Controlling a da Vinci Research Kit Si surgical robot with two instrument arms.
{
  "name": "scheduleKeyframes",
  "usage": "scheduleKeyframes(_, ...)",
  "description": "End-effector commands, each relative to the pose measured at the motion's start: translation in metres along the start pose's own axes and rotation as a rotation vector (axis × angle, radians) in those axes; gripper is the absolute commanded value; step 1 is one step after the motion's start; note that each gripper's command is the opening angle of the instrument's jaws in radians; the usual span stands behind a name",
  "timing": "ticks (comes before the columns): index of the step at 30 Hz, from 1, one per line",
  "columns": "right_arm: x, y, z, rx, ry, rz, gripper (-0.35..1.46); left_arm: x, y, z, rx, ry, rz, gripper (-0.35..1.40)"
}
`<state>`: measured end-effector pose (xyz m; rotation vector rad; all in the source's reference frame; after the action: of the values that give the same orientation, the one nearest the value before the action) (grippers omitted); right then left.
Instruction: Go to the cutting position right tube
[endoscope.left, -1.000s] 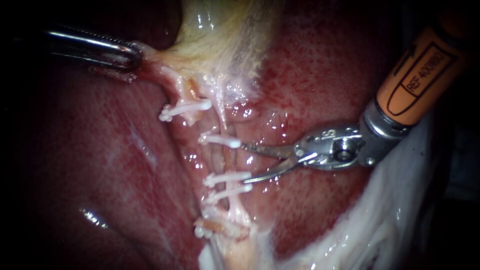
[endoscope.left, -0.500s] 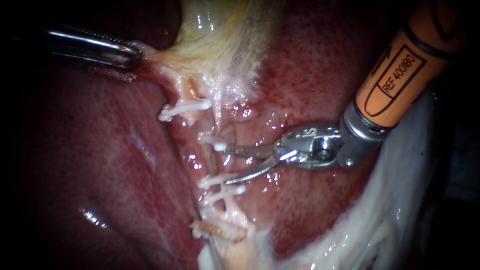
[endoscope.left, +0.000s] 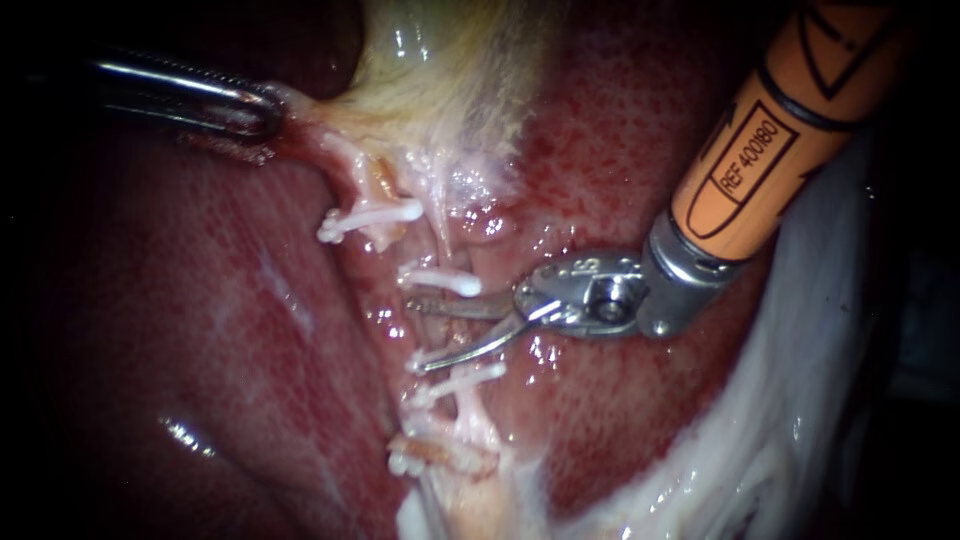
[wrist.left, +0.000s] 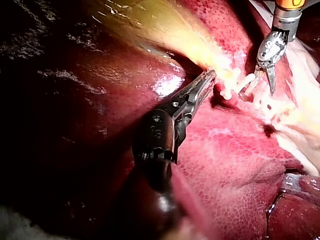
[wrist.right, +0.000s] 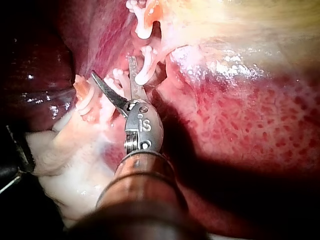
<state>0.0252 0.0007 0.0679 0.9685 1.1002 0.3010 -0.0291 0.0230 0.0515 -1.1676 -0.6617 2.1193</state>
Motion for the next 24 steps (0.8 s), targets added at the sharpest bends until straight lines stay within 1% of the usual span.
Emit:
scheduleKeyframes(1, 0.0001, 0.0, 0.0001, 0.013, 0.011, -0.001, 1.29, 0.0, 0.0, 0.0, 0.0, 0.0, 0.0, -0.35)
scheduleKeyframes(3, 0.0004, -0.0001, 0.0005, 0.033, 0.028, -0.005, 1.29, 0.0, 0.0, 0.0, 0.0, 0.0, 0.0, -0.35)
scheduleKeyframes(6, 0.0009, -0.0001, 0.0013, 0.062, 0.029, -0.015, 1.29, 0.0, 0.0, 0.0, 0.0, 0.0, 0.0, -0.35)
scheduleKeyframes(9, 0.0011, -0.0001, 0.0017, 0.058, 0.033, -0.012, 1.29, 0.0, 0.0, 0.0, 0.0, 0.0, 0.0, -0.35)
scheduleKeyframes(11, 0.0009, -0.0003, 0.0013, 0.044, 0.023, -0.011, 1.29, -0.0001, 0.0, -0.0001, -0.001, 0.0, 0.0, -0.35)
scheduleKeyframes(13, 0.0006, -0.0005, 0.0007, 0.025, -0.001, -0.01, 1.29, -0.0001, 0.0, -0.0002, -0.001, 0.0, 0.0, -0.35)
scheduleKeyframes(14, 0.0004, -0.0006, 0.0002, 0.011, -0.017, -0.01, 1.29, -0.0001, 0.0, -0.0002, -0.001, 0.0, 0.0, -0.35)
scheduleKeyframes(17, 0.0, -0.0008, -0.0015, -0.019, -0.035, -0.009, 1.29, -0.0001, 0.0, -0.0002, -0.002, 0.0, 0.0, -0.35)
scheduleKeyframes(19, -0.0003, -0.001, -0.0027, -0.038, -0.058, -0.007, 1.27, -0.0001, 0.0, -0.0003, -0.002, 0.0, 0.001, -0.35)
scheduleKeyframes(22, -0.0006, -0.0011, -0.0042, -0.058, -0.07, -0.005, 1.27, -0.0001, 0.0, -0.0003, -0.002, 0.0, 0.001, -0.35)
scheduleKeyframes(24, -0.0007, -0.001, -0.0048, -0.073, -0.076, -0.003, 1.25, -0.0001, 0.0, -0.0003, -0.002, 0.0, 0.001, -0.35)
